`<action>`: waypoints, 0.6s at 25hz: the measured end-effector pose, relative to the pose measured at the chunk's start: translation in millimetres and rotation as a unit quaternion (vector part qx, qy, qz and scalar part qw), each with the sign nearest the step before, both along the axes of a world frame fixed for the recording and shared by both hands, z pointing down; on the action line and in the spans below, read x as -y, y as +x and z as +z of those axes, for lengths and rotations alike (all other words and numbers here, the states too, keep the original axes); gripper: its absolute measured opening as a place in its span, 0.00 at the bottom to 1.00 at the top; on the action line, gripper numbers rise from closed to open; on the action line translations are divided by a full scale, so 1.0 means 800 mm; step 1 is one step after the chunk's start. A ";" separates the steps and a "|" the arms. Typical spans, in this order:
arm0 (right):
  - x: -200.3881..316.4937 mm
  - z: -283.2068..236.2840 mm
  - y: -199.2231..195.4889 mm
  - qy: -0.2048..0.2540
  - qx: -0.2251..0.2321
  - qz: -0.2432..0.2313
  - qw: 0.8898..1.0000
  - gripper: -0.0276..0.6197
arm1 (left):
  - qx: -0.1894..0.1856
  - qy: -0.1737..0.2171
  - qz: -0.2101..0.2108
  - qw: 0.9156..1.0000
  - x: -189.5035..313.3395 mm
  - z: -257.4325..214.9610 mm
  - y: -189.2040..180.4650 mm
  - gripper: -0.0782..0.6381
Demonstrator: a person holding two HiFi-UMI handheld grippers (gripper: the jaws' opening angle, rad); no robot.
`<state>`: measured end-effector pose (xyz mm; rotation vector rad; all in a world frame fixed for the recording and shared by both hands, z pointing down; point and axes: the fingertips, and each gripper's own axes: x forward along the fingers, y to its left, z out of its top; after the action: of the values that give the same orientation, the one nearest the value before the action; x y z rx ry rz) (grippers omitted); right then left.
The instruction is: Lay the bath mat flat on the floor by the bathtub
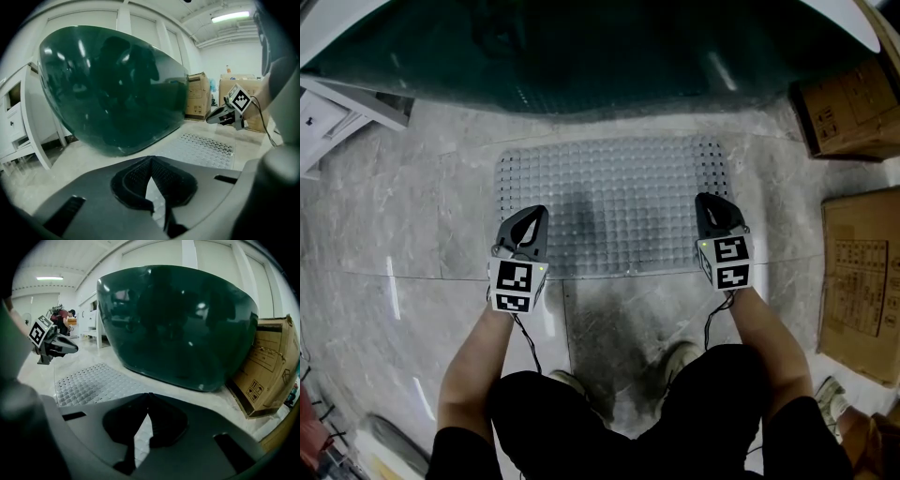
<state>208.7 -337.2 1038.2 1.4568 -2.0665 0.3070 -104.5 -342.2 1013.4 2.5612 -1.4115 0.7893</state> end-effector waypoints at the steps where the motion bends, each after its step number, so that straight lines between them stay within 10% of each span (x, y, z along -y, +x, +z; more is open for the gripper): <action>1: 0.000 -0.002 -0.003 0.002 0.000 -0.004 1.000 0.07 | -0.006 0.000 0.012 1.000 -0.002 -0.002 0.007 0.13; 15: -0.001 -0.085 -0.072 0.046 0.016 -0.113 0.992 0.07 | 0.000 0.033 0.183 0.983 -0.024 -0.067 0.065 0.13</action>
<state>151.3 -336.7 970.4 1.2604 -2.2722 0.1462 -52.8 -322.8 959.8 2.9166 -0.9891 0.7983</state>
